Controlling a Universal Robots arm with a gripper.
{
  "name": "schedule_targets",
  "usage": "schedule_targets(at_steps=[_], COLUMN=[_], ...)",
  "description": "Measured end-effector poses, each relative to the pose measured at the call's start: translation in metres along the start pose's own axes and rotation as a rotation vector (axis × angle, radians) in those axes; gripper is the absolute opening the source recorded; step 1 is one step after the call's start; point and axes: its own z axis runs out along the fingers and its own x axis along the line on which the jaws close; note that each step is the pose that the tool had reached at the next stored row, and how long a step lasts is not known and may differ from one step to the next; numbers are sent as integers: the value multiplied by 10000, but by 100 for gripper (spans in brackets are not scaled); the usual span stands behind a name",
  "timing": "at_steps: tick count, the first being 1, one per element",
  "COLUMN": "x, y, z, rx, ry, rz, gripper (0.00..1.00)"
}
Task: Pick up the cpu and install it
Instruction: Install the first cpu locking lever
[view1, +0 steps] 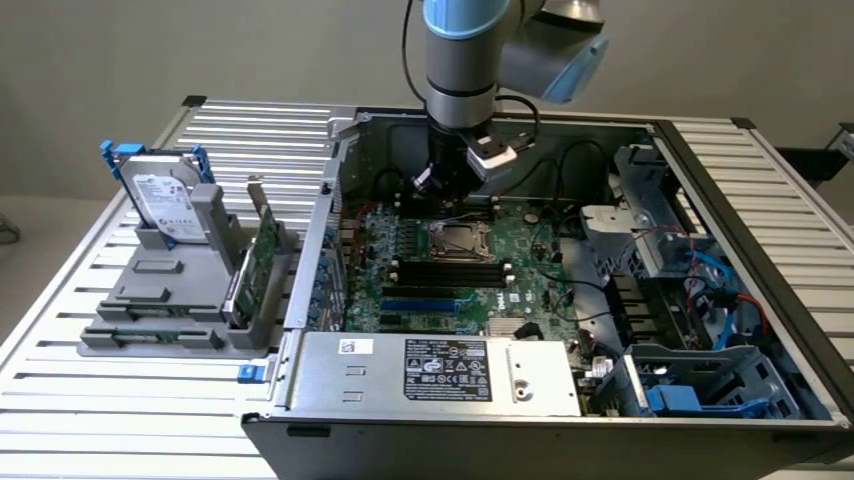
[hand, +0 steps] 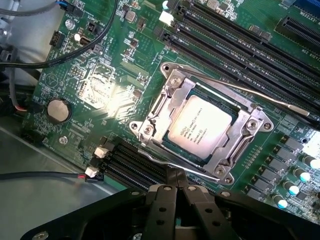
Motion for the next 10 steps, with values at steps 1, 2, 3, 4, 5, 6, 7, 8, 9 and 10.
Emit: schedule_targets(at_steps=[1,2,3,4,5,6,7,8,9,10], x=[0,1,1,2,3,4,4,5,5,5], y=[-1,-2,-2,-3,-4,-4,-4,-4,-5,-5], z=[0,0,0,1,1,1,1,1,1,1], rx=[2,2,0,-6,-15,-25,-35,-42,-45,-47], ry=[-7,-13,-17,-23,-28,-36,-44,-52,-61,-72], rz=[3,5,6,8,9,9,10,12,17,22], gripper=[11,11,11,11,11,11,11,11,11,11])
